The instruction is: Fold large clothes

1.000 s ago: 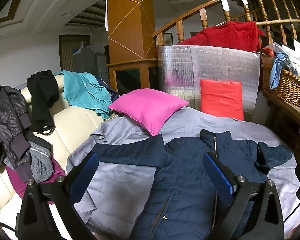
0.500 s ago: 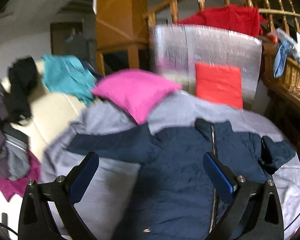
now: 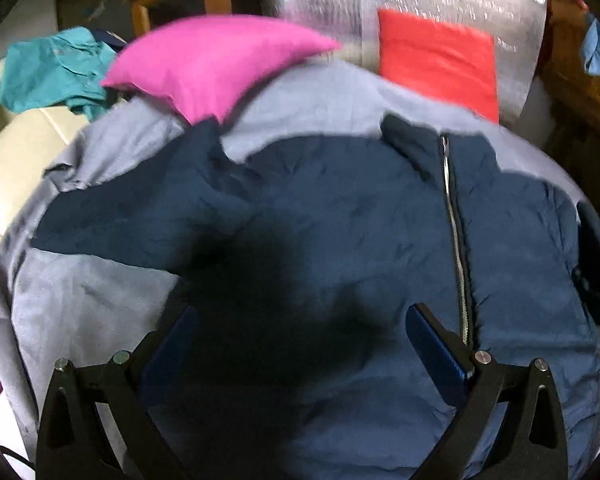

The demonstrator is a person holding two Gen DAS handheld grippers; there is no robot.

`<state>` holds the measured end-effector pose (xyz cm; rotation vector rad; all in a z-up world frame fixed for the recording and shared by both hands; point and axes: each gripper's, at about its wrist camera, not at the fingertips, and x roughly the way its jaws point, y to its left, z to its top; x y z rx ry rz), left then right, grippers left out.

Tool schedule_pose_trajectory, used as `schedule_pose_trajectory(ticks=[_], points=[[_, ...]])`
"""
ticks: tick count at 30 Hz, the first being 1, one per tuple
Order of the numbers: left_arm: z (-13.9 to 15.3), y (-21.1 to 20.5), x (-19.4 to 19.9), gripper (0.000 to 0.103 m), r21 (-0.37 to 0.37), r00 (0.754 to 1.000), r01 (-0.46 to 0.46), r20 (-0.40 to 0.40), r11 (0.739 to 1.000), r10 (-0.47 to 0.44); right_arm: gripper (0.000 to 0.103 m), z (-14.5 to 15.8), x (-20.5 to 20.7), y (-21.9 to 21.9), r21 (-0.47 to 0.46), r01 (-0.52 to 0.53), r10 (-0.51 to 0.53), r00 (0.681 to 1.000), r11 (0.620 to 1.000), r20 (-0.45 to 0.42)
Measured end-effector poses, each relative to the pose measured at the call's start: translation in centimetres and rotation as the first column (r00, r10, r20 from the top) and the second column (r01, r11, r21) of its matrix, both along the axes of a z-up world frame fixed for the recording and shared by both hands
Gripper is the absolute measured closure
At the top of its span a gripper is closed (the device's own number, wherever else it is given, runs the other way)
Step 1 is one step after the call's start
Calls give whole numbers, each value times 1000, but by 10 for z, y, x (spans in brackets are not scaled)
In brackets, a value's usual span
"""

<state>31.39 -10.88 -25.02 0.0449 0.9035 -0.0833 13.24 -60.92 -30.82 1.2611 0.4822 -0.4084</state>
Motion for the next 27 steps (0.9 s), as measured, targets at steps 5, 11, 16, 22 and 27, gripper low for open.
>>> schedule_pose_trajectory(ticks=[5, 11, 16, 22, 27], points=[[5, -15, 1, 0, 70, 998, 41, 48, 997, -44, 15, -25, 21, -36, 41, 56, -57, 998, 998, 10], [1, -27, 5, 0, 98, 996, 74, 46, 992, -79, 59, -23, 49, -45, -40, 14, -16, 999, 999, -52], [9, -27, 1, 0, 124, 993, 80, 75, 989, -90, 80, 4, 58, -21, -175, -21, 9, 997, 984, -71], [32, 4, 2, 0, 80, 989, -14, 149, 997, 2, 80, 100, 71, 72, -366, -156, 222, 964, 917, 145], [41, 40, 8, 0, 60, 982, -99, 169, 993, 88, 80, 128, 105, 193, -412, -394, 494, 852, 822, 172]])
